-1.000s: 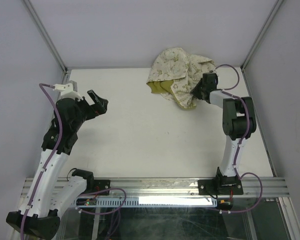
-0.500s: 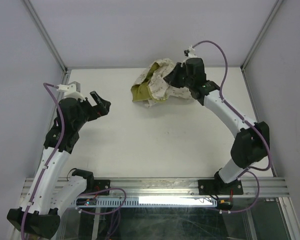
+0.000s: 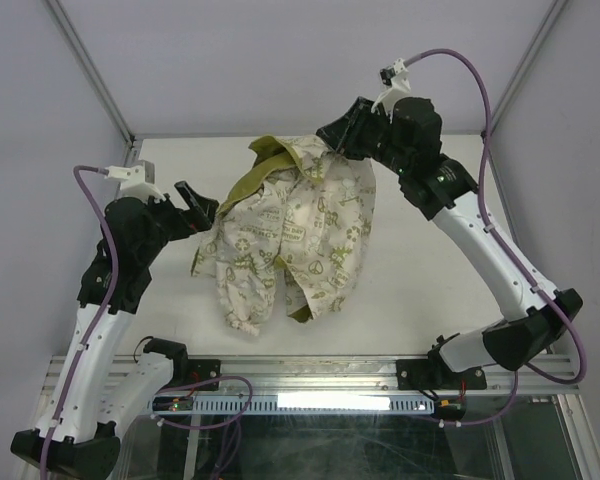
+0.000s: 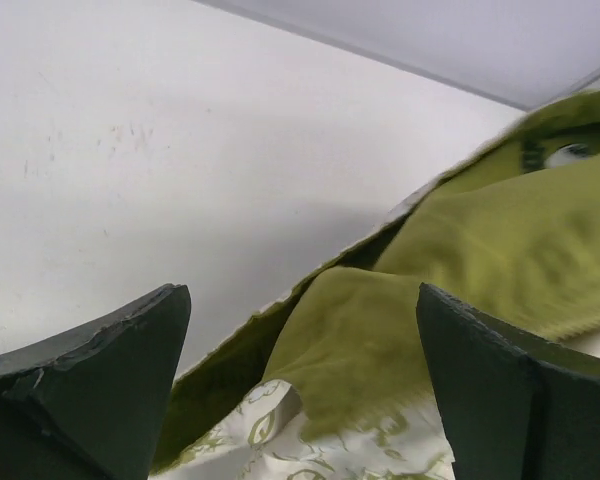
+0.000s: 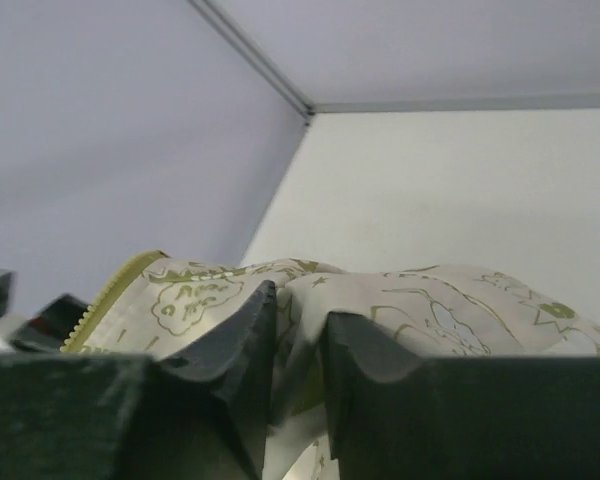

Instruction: Zip up the jacket

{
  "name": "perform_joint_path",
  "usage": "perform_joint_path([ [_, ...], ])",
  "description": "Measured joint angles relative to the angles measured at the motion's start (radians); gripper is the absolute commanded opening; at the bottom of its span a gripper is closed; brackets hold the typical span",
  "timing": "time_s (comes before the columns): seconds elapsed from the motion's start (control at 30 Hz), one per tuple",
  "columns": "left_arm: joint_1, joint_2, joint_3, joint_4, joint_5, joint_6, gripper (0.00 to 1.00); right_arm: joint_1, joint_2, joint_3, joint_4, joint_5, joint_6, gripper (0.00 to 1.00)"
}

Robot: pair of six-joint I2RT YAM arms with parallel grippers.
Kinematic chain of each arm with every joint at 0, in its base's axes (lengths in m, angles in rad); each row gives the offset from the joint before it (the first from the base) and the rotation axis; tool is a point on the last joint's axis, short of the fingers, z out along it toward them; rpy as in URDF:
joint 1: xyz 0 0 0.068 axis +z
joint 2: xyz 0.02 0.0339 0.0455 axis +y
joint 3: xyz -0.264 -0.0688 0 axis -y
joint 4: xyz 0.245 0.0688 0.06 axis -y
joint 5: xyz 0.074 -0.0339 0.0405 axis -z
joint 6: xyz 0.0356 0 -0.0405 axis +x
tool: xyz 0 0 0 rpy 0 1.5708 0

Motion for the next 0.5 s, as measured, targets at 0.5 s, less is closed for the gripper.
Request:
perform_joint_path([
  [0.5, 0.000, 0.150, -0.063, -0.111, 0.066, -0.100, 0.99, -0.081, 0.034, -0.281, -0.225, 0.151, -0.223, 0.78],
])
